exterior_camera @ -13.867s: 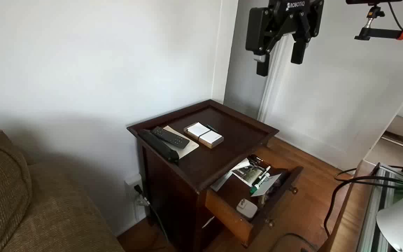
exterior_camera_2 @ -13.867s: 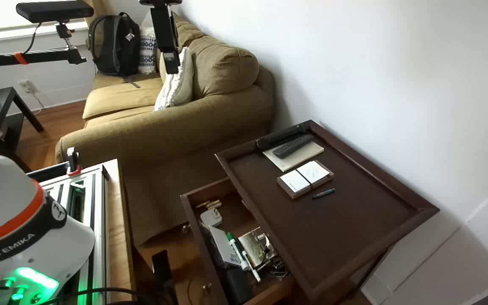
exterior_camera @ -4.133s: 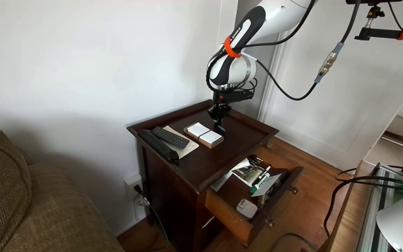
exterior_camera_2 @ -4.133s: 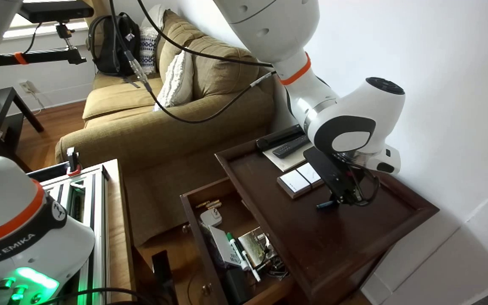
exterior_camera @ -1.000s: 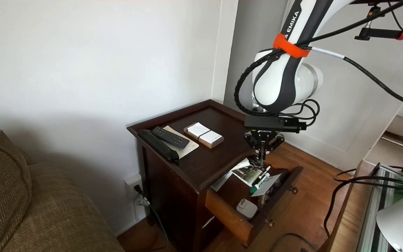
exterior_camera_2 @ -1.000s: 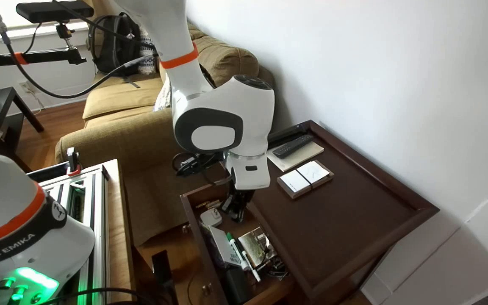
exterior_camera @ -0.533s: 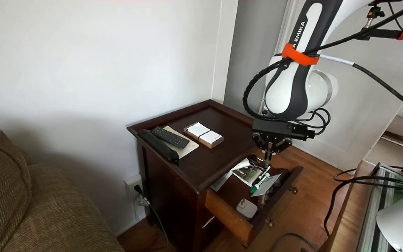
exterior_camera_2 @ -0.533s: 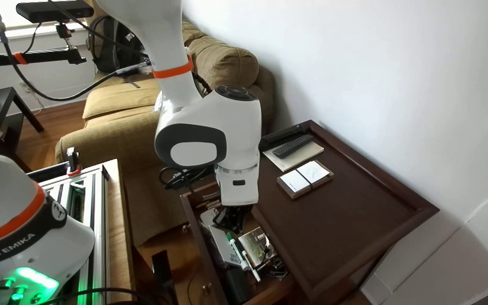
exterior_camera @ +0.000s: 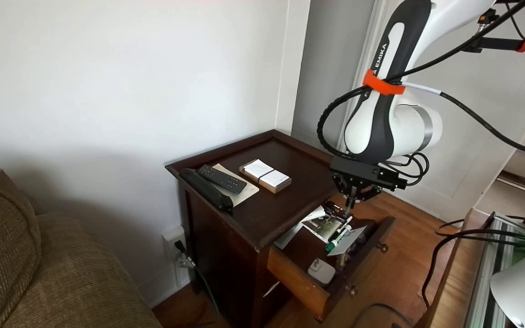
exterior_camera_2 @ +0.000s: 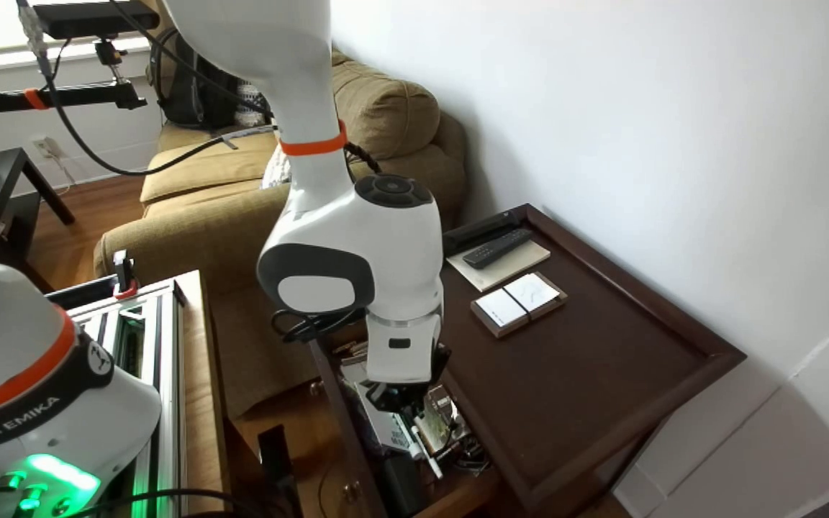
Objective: Put the crayon in the first top drawer
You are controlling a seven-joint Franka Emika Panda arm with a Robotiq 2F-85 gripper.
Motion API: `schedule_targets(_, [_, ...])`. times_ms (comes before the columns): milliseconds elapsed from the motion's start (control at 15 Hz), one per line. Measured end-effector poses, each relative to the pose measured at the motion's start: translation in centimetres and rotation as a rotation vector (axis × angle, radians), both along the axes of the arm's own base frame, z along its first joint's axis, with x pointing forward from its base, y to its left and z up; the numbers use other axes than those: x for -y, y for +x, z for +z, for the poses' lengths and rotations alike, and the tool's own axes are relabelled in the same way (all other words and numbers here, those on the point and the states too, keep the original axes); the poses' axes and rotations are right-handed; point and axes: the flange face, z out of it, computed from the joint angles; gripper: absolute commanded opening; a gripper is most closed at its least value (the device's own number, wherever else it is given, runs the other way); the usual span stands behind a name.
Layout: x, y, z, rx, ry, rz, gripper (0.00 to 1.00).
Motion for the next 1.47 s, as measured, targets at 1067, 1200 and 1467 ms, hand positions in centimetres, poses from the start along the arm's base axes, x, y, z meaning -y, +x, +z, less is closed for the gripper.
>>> schedule_targets(1067, [2.0,-1.1,-4.7,0.065,0.026,-0.039,0.03])
schedule_targets(1200, [2.1,-1.4,-5.0,0.071,0.040,-0.056,0.07])
schedule_targets(1467, [2.3,-1.8,-5.7,0.066,0.062,-0.074,0.49])
